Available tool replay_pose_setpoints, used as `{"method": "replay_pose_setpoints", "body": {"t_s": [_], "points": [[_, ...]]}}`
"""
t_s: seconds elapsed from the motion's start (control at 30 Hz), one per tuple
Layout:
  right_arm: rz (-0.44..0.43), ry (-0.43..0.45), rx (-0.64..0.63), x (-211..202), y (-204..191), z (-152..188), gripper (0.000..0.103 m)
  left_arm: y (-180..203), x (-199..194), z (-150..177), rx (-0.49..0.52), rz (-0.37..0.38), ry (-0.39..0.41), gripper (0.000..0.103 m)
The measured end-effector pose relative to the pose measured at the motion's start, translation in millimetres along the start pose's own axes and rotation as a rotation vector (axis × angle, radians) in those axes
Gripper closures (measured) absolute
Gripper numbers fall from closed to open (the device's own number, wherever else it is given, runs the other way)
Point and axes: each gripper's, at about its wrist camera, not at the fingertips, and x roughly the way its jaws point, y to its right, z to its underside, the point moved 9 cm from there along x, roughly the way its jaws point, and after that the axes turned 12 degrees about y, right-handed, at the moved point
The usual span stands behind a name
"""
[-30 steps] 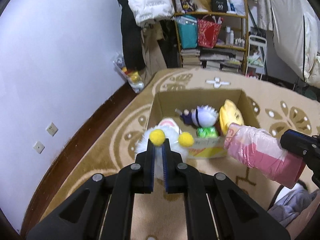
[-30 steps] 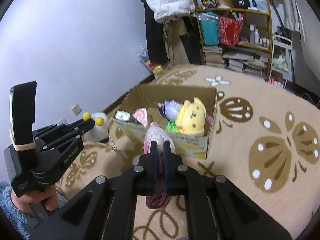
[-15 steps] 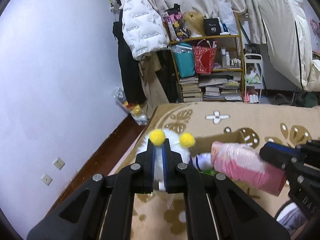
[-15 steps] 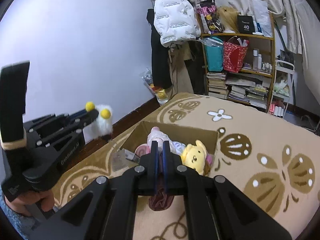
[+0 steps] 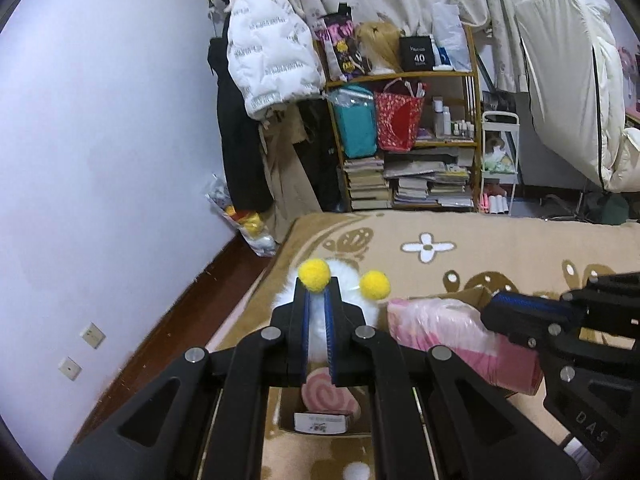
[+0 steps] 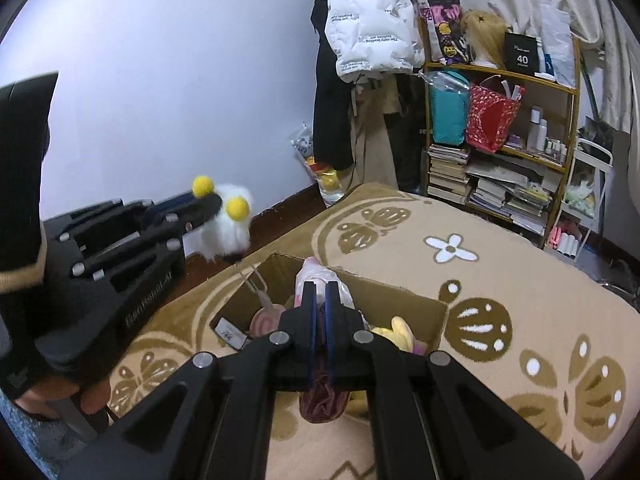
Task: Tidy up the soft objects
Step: 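Carry both items over the box and open both tools to release them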
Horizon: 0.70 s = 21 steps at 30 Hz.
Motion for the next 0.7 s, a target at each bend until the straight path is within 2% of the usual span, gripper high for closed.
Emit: {"method": "replay_pose_setpoints", "body": {"t_s": [0.17,0.2,0.43,0.63,0.7], "points": [[-0.017,-0.011,0.003,18.4,3.7,11.2,0.099,4.2,26.1,27.9,-0.016,0.023,-0.065,0.097],[-0.02,-0.011,0.007,22.4,4.9,13.5,0.102,4.2,29.4,32.1,-0.018,0.025,-0.074,0.097],[-0.057,-0.038,0.076,44.5,12.7,32.1,0.102,3.2,59.9,68.8,-0.055,0.037,-0.173,0.096],[-0.083,-0.055,0.117,54.2,17.6,38.0,0.102,-2.6,73.8,89.3,-0.071,0.002,-0.228,0.091],[-0.079,-0.062,0.124,55.3,18.5,39.9,0.102,-4.1,75.6,92.2,-0.071,-0.007,-0.241,0.085]]}}
